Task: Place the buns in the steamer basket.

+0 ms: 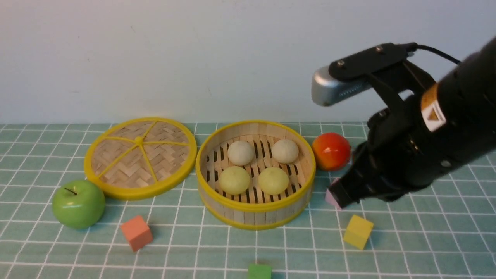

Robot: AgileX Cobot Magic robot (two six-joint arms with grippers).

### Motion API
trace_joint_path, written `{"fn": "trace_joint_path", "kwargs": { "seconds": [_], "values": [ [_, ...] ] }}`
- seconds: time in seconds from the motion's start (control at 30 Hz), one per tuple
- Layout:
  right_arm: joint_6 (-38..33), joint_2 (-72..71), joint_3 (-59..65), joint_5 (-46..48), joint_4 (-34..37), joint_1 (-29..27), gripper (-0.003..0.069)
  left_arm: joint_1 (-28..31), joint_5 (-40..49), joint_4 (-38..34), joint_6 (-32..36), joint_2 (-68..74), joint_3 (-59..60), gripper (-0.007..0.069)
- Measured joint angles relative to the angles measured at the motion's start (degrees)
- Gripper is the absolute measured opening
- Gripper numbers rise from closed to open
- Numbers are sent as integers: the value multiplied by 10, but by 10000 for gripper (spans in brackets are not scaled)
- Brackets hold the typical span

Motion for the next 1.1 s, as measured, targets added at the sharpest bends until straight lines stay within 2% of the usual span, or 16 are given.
{"fn": "trace_joint_path", "kwargs": {
  "seconds": [0.33, 0.57, 0.63, 0.73, 0.83, 0.87, 0.93, 1.1],
  "values": [
    [2, -34, 28, 79, 4, 5, -18, 0, 0, 0, 0, 0, 0, 148],
    [2, -44, 29, 76, -19, 3, -14, 0, -1, 0, 0, 0, 0, 155],
    [-16, -76, 31, 61, -37, -12, -13, 0, 0, 0, 0, 0, 0, 158],
    [-32, -137, 53, 4, -53, -69, -11, 0, 0, 1, 0, 0, 0, 162],
    [-35, -217, 105, -72, -46, -152, -11, 0, 0, 1, 0, 0, 0, 164],
    [-36, -268, 156, -122, -43, -196, -11, 0, 0, 1, 0, 0, 0, 165],
    [-37, -347, 233, -175, -44, -250, -8, 0, 0, 1, 0, 0, 0, 165],
    [-39, -532, 447, -326, -61, -333, -6, 0, 0, 1, 0, 0, 0, 165]
  ]
}}
